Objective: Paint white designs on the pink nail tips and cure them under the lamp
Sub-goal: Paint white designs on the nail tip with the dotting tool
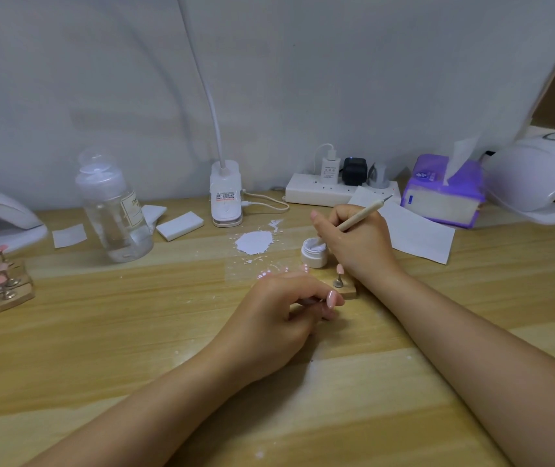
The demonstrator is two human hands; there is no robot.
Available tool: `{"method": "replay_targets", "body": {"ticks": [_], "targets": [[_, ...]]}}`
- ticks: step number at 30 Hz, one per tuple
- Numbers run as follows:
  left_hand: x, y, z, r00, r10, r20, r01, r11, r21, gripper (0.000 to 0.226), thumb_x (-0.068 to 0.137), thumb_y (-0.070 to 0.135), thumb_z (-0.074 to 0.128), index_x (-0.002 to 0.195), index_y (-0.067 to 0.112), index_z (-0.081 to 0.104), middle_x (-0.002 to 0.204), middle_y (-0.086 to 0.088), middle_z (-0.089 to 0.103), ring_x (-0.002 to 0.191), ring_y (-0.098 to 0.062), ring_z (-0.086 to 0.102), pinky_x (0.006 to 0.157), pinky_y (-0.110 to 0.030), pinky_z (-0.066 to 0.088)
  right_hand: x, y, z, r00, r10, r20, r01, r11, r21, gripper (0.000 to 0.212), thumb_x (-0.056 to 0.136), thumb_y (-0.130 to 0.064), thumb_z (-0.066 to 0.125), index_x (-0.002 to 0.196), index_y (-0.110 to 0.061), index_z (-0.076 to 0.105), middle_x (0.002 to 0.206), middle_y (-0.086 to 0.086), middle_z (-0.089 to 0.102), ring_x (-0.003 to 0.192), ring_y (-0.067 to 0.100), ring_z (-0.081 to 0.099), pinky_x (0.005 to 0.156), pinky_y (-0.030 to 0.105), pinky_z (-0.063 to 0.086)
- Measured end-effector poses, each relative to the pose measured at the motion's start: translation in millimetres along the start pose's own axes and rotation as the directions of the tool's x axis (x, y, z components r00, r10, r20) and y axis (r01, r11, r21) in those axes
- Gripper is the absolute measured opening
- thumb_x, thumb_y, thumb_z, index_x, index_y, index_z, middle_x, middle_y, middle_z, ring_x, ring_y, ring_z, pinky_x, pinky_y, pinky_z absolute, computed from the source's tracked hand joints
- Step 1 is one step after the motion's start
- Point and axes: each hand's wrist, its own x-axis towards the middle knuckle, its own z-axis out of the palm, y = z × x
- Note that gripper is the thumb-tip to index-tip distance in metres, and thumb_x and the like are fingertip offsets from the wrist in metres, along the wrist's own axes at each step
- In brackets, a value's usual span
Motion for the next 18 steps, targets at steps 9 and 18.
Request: {"method": "replay_targets", "body": {"ticks": [9, 18], "targets": [[-1.0, 1.5, -0.9, 0.999, -0.031, 0.015, 0.031, 0.999, -0.03, 0.017, 0.084, -0.006, 0.057, 0.088, 0.004, 0.07, 0.076, 0.018, 0.065, 0.075, 0.008, 0.062, 0.079, -0.009, 0.043, 0.2, 1.4, 0.1, 1.0, -0.005, -0.022, 0.005, 1.0, -0.005, 0.044, 0.084, -0.028, 0.063, 0.046, -0.019, 0.043, 0.038, -0.011, 0.049, 0.033, 0.001, 0.048, 0.043, 0.013, 0.035], [-2.1, 0.9, 0.1, 0.996, -0.093, 0.015, 0.094, 0.988, -0.122, 0.023, 0.084, -0.008, 0.055, 0.08, 0.011, 0.067, 0.081, 0.015, 0.067, 0.077, 0.001, 0.066, 0.072, -0.011, 0.048, 0.2, 1.7, -0.3, 0.999, -0.008, -0.037, 0.008, 1.0, -0.012, 0.044, 0.084, -0.025, 0.062, 0.045, -0.019, 0.041, 0.036, -0.014, 0.048, 0.037, -0.001, 0.051, 0.044, 0.011, 0.034]]}}
